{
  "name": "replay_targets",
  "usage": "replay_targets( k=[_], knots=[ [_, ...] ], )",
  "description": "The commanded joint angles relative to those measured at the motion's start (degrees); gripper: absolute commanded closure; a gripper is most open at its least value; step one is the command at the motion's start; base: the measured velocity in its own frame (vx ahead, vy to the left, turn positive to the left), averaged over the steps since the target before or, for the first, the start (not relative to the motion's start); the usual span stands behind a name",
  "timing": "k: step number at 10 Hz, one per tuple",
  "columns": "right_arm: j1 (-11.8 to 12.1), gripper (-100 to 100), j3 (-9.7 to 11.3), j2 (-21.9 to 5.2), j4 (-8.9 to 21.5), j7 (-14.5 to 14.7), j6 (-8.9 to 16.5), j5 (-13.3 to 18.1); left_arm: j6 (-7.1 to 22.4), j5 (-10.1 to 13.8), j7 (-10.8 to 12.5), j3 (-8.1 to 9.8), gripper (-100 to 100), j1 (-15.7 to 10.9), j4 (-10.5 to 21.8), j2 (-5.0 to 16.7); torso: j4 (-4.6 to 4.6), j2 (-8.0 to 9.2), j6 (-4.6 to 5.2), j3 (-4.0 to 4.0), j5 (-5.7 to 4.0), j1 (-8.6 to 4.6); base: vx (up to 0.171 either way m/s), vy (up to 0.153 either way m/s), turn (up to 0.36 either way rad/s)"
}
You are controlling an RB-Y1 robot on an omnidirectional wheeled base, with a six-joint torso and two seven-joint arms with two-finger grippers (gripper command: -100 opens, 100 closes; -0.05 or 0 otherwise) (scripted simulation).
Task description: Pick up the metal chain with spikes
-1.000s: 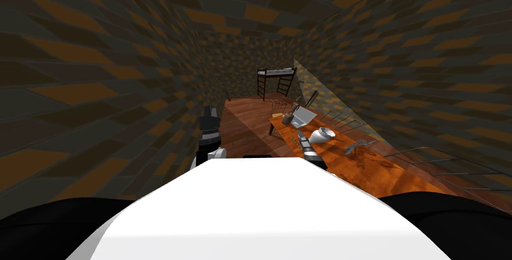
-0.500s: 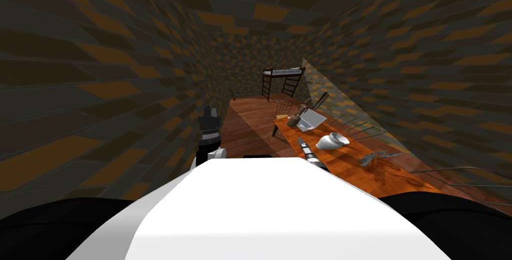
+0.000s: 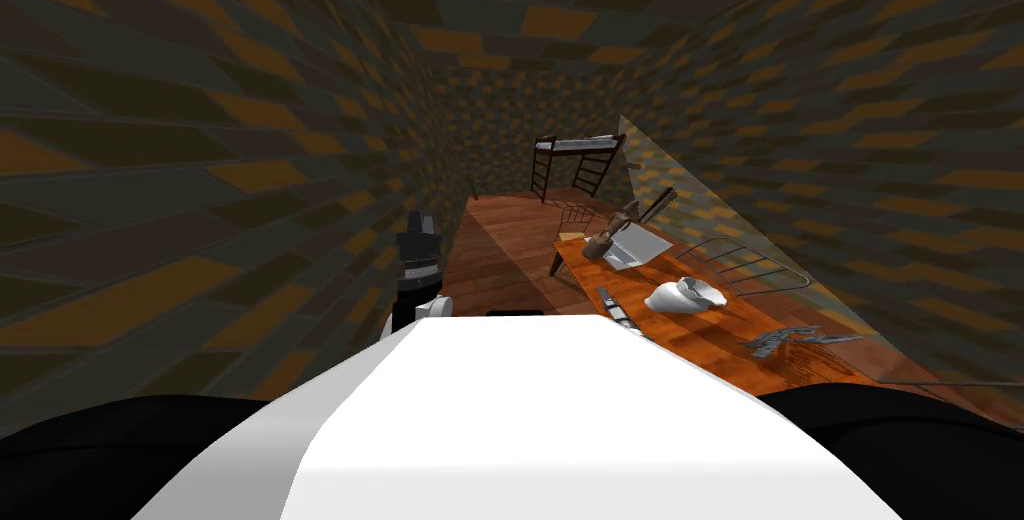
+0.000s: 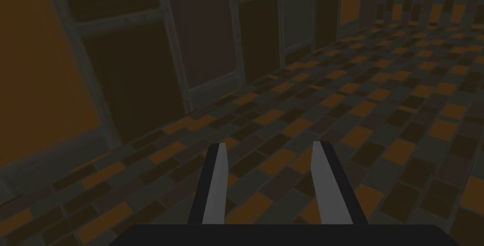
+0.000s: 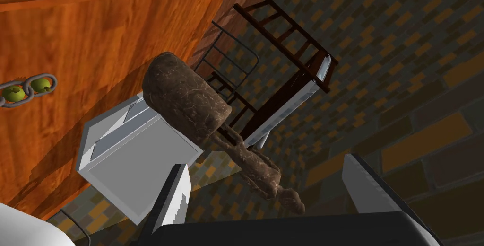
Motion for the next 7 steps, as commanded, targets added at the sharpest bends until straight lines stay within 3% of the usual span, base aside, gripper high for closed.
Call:
replay_targets(
  k=[1,2,3,5,6,7],
  knots=[
    [0.7,-100,-0.3,-0.8,2.9,-0.4,1.2,2.9,0.0,0.0,0.0,0.00,0,0.0,0.0,0.0,0.00,0.00,0.00,0.00,0.00,0.00,0.053,0.027,0.228],
    [0.7,-100,-0.3,-0.8,4.1,-0.4,1.2,3.1,0.0,0.0,0.0,0.00,0,0.0,0.0,0.0,0.00,-0.05,-0.04,-0.03,0.01,0.01,0.047,0.012,0.106],
    [0.9,-100,-0.5,-1.2,5.4,-0.6,2.2,5.6,0.0,0.0,0.0,0.00,0,0.0,0.0,0.0,-0.01,-0.03,0.01,-0.02,0.00,-0.02,0.046,0.008,0.187],
    [0.9,-100,-0.5,-1.2,7.6,-0.6,2.2,6.0,0.0,0.0,0.0,0.00,0,0.0,0.0,0.0,0.00,-0.01,0.00,-0.01,-0.01,-0.07,0.027,-0.002,0.048],
    [1.1,-100,-0.6,-1.6,9.8,-0.8,3.3,8.7,0.0,0.0,0.0,0.00,0,0.0,0.0,0.0,0.01,0.06,0.01,0.03,-0.01,-0.08,0.034,-0.007,0.197],
    [1.1,-100,-0.6,-1.6,10.0,-0.8,3.3,8.8,0.0,0.0,0.0,0.00,0,0.0,0.0,0.0,0.01,0.03,-0.03,0.02,-0.01,-0.09,0.038,-0.010,0.131]
  ],
)
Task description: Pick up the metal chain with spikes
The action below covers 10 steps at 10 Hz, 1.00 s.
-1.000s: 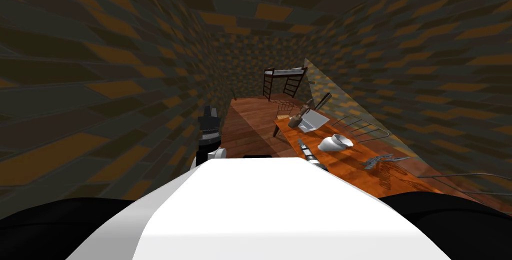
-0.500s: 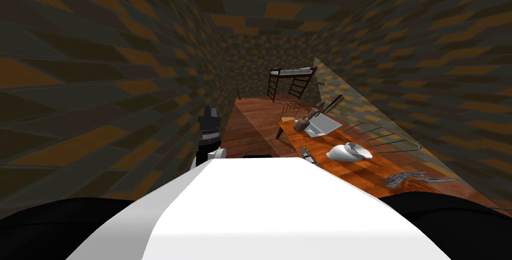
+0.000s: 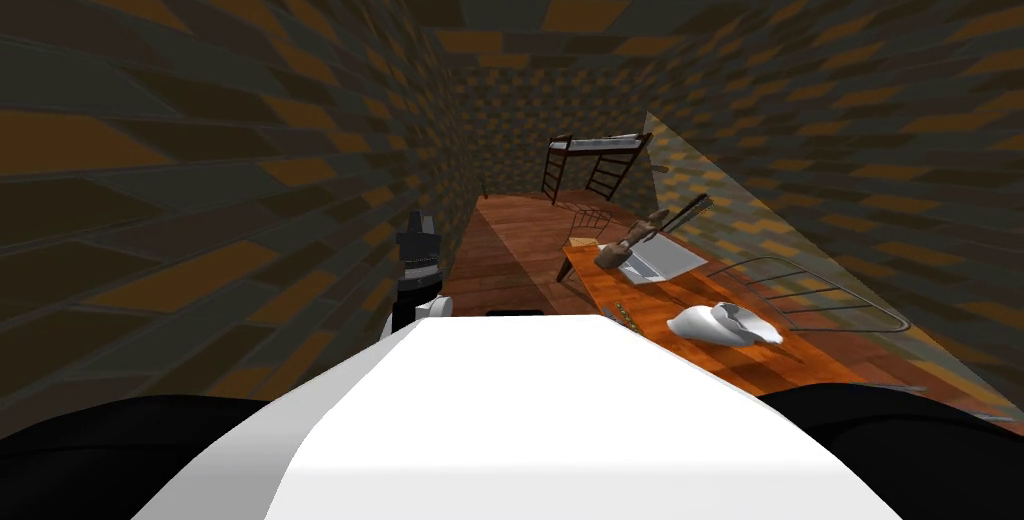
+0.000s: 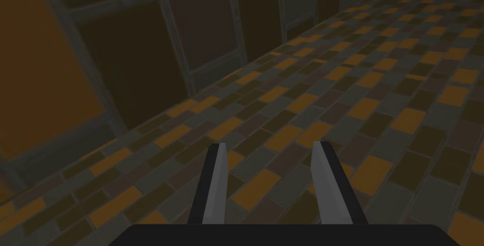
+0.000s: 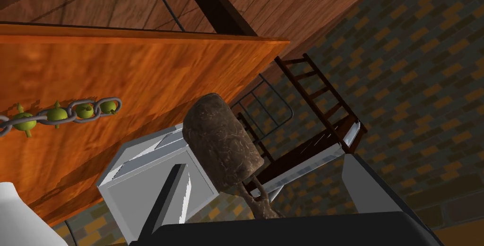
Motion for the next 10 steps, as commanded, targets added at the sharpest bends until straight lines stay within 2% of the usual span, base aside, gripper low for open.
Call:
replay_targets(
  k=[1,2,3,4,5,6,8,10],
  knots=[
    [-0.7,-100,-0.4,0.1,2.9,0.3,-0.8,0.4,0.0,0.0,0.0,0.00,0,0.0,0.0,0.0,0.00,0.00,0.00,0.00,0.00,0.00,0.020,-0.006,-0.003],
    [-0.7,-100,-0.4,0.1,3.2,0.3,-0.8,0.4,0.0,0.0,0.0,0.00,0,0.0,0.0,0.0,0.01,0.05,0.02,0.02,0.00,0.02,0.005,0.001,-0.019],
    [-0.6,-100,-0.5,-0.2,5.3,0.1,0.2,3.3,0.0,0.0,0.0,0.00,0,0.0,0.0,0.0,0.02,0.10,0.02,0.05,0.01,0.05,0.029,-0.007,0.204],
    [-0.6,-100,-0.5,-0.2,6.7,0.1,0.2,3.3,0.0,0.0,0.0,0.00,0,0.0,0.0,0.0,0.01,0.03,-0.03,0.03,0.00,0.01,0.039,-0.017,0.123],
    [-0.6,-100,-0.5,-0.2,6.7,0.1,0.2,3.3,0.0,0.0,0.0,0.00,0,0.0,0.0,0.0,0.00,0.01,0.02,0.01,0.00,-0.01,0.023,-0.010,-0.008],
    [-0.7,-100,-0.5,-0.5,8.7,0.0,1.3,6.1,0.0,0.0,0.0,0.00,0,0.0,0.0,0.0,0.01,0.04,0.02,0.02,0.00,0.01,0.036,-0.021,0.165],
    [-0.7,-100,-0.5,-0.5,10.2,0.0,1.3,6.3,0.0,0.0,0.0,0.00,0,0.0,0.0,0.0,0.00,0.00,0.00,0.00,-0.01,-0.05,0.029,-0.020,0.079],
    [-0.8,-100,-0.4,-0.8,15.0,-0.2,3.4,10.6,0.0,0.0,0.0,0.00,0,0.0,0.0,0.0,0.00,-0.02,-0.02,0.00,-0.01,-0.05,0.068,-0.047,0.259]
  ],
)
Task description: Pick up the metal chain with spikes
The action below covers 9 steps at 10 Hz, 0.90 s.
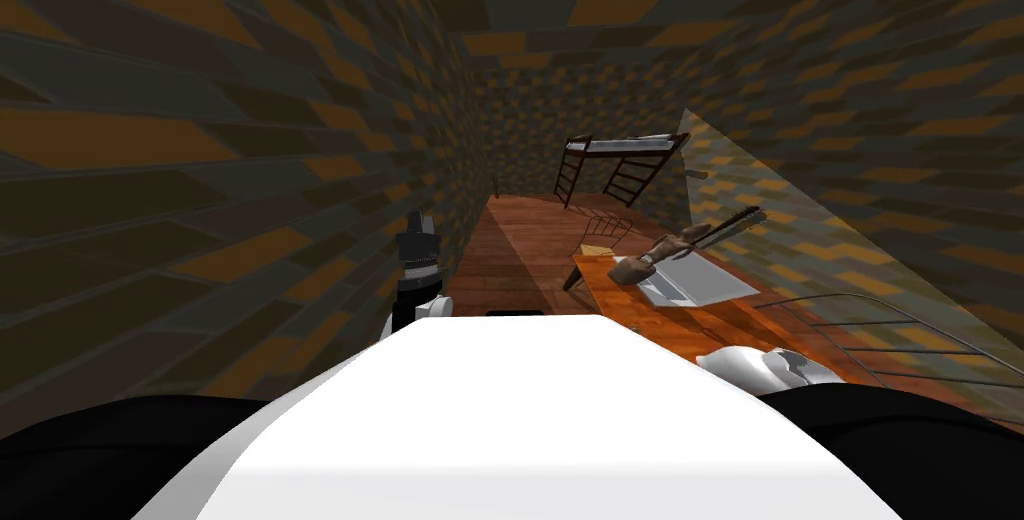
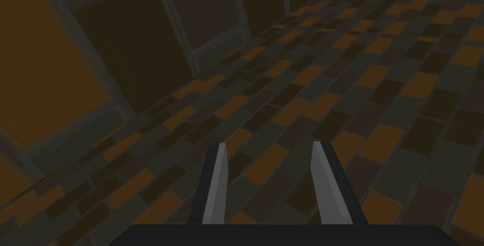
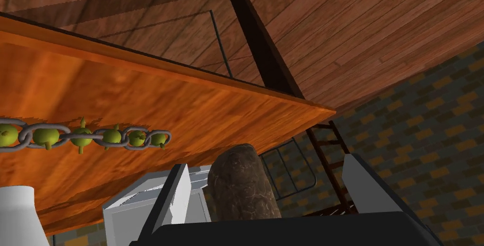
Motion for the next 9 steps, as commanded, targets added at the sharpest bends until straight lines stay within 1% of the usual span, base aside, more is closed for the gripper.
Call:
replay_targets(
  k=[1,2,3,4,5,6,7,8,9],
  knots=[
    [0.4,-100,0.1,-0.1,2.9,-0.2,1.0,2.6,0.0,0.0,0.0,0.00,0,0.0,0.0,0.0,0.00,0.00,0.00,0.00,0.00,0.00,0.063,-0.065,0.101],
    [0.3,-100,0.1,-0.2,6.0,-0.3,2.1,4.4,0.0,0.0,0.0,0.01,0,0.0,0.0,0.0,-0.01,0.05,0.07,0.01,-0.01,0.02,0.048,-0.055,0.153],
    [0.3,-100,0.1,-0.2,6.2,-0.3,2.1,5.5,0.0,0.0,0.0,0.00,0,0.0,0.0,0.0,0.01,0.10,0.04,0.04,0.00,0.04,0.035,-0.052,0.089],
    [0.0,-100,0.2,-0.3,9.4,-0.3,3.2,7.4,0.0,0.0,0.0,0.00,0,0.0,0.0,0.0,0.02,0.14,0.06,0.07,0.01,0.08,0.031,-0.071,0.167],
    [0.0,-100,0.2,-0.3,9.4,-0.3,3.2,8.3,0.0,0.0,0.0,0.00,0,0.0,0.0,0.0,0.02,0.17,0.04,0.09,0.00,0.02,0.041,-0.067,0.086],
    [0.0,-100,0.2,-0.3,9.4,-0.3,3.2,8.3,0.0,0.0,0.0,0.01,0,0.0,0.0,0.0,0.02,0.15,0.06,0.07,0.00,0.05,0.019,-0.028,-0.020],
    [-0.3,-100,0.4,-0.4,11.4,-0.3,4.2,10.9,0.0,0.0,0.0,0.00,0,0.0,0.0,0.0,0.03,0.19,0.07,0.10,0.02,0.17,0.024,-0.046,0.159],
    [-0.3,-100,0.4,-0.4,12.6,-0.3,4.2,11.0,0.0,0.0,0.0,0.00,0,0.0,0.0,0.0,0.03,0.18,0.03,0.10,0.02,0.11,0.022,-0.066,0.103],
    [-0.6,-100,0.5,-0.5,13.9,-0.3,5.3,13.4,0.0,0.0,0.0,0.01,0,0.0,0.0,0.0,0.03,0.20,0.06,0.10,0.01,0.06,0.027,-0.085,0.126]
  ],
)
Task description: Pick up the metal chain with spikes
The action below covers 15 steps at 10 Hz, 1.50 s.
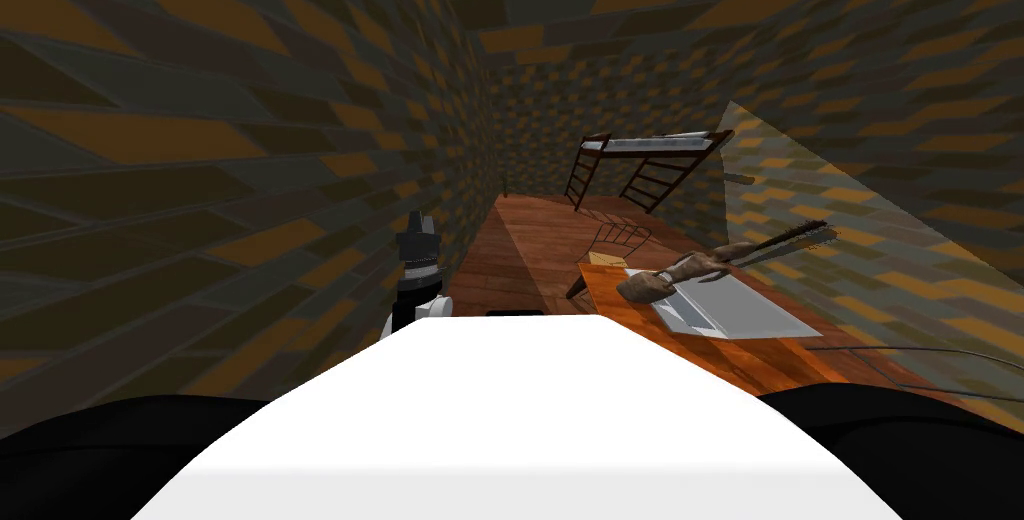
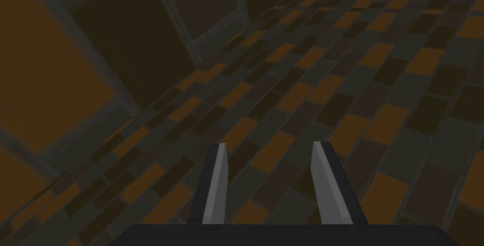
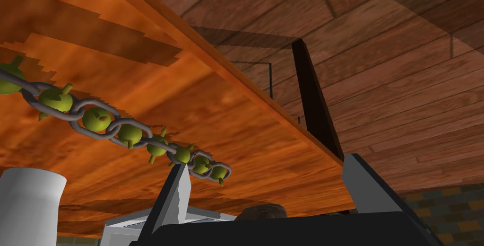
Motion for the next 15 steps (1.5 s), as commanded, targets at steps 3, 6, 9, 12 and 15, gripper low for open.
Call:
replay_targets(
  k=[3,6,9,12,15],
  knots=[
    [-0.6,-100,0.1,-0.2,5.5,0.3,1.4,4.0,0.0,0.0,0.0,0.00,0,0.0,0.0,0.0,-0.01,-0.01,0.01,-0.01,0.01,0.01,0.028,-0.072,0.092],
    [-1.0,-100,0.4,-0.3,8.1,0.4,2.4,6.4,0.0,0.0,0.0,0.00,0,0.0,0.0,0.0,0.00,0.01,0.01,0.01,0.03,0.16,0.016,-0.043,0.065],
    [-1.5,-100,0.6,-0.5,10.6,0.5,3.3,8.6,0.0,0.0,0.0,0.00,0,0.0,0.0,0.0,0.00,0.02,0.03,0.01,0.01,0.08,0.015,-0.059,0.052],
    [-2.4,-100,1.1,-0.7,14.9,0.8,4.9,12.7,0.0,0.0,0.0,0.00,0,0.0,0.0,0.0,0.01,0.05,0.03,0.02,0.03,0.15,0.012,-0.051,0.082],
    [-3.4,-100,1.8,-0.8,18.5,1.1,6.2,16.1,0.0,0.0,0.0,0.00,0,0.0,0.0,0.0,0.00,0.01,0.02,0.00,0.03,0.13,0.016,-0.063,0.065]
  ],
)
